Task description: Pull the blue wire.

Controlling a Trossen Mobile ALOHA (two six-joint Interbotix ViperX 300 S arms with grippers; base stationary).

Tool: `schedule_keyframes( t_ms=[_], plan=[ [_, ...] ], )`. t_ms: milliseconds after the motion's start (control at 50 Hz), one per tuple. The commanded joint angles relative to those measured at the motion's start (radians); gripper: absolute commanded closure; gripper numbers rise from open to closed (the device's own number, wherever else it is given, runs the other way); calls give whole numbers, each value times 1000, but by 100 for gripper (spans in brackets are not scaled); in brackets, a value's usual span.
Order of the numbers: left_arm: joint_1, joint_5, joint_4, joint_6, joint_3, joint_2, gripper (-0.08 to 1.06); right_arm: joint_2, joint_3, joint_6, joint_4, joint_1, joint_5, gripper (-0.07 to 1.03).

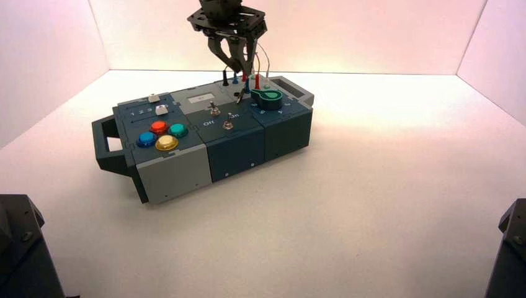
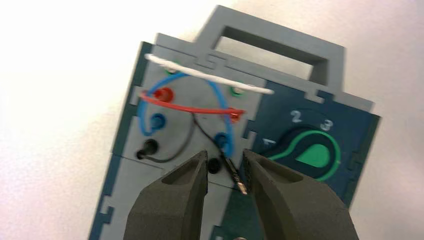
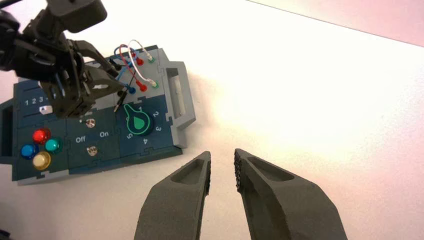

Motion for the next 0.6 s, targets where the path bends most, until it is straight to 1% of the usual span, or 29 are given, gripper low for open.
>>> schedule_keyframes(
  t_ms=[20,100,200,360,600],
  plan=[
    [6,18,0,21,-40,-8,57,-11,-37,-2,2,2,-5,68],
    [0,28,-3,28,-48,-2,57,-11,-37,-2,2,3,-3,68],
    [-2,28,-3,29,-58,0,57,-9,-37,-2,2,0,-5,68],
    [-9,54,-6,29,-81,9,57,-3,-37,-2,2,-2,-5,68],
    [-28,77,-9,29,-83,21,57,5,-38,0,2,-2,-6,68]
  ],
)
